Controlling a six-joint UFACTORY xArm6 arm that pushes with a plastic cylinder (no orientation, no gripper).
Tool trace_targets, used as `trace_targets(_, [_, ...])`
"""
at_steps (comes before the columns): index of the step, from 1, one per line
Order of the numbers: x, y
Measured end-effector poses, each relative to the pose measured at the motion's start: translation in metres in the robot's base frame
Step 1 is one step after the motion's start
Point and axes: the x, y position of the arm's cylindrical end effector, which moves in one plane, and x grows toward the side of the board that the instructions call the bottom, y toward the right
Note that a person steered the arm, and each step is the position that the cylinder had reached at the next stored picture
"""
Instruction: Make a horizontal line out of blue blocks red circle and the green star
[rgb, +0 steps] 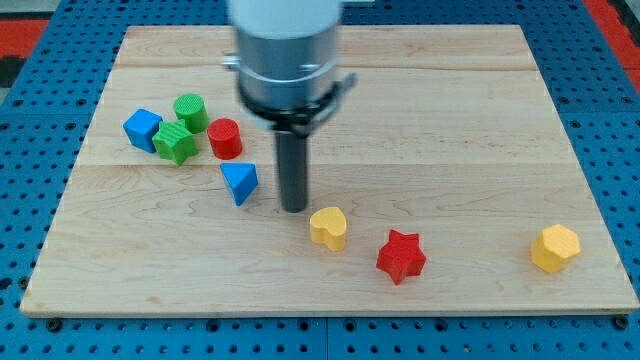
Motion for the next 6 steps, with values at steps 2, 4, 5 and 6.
trace_targets(2, [-0.055, -0.071])
trace_targets(4, [0.021, -0.060])
trace_targets(5, [0.089, -0.034])
trace_targets(6, [0.095, 0.050])
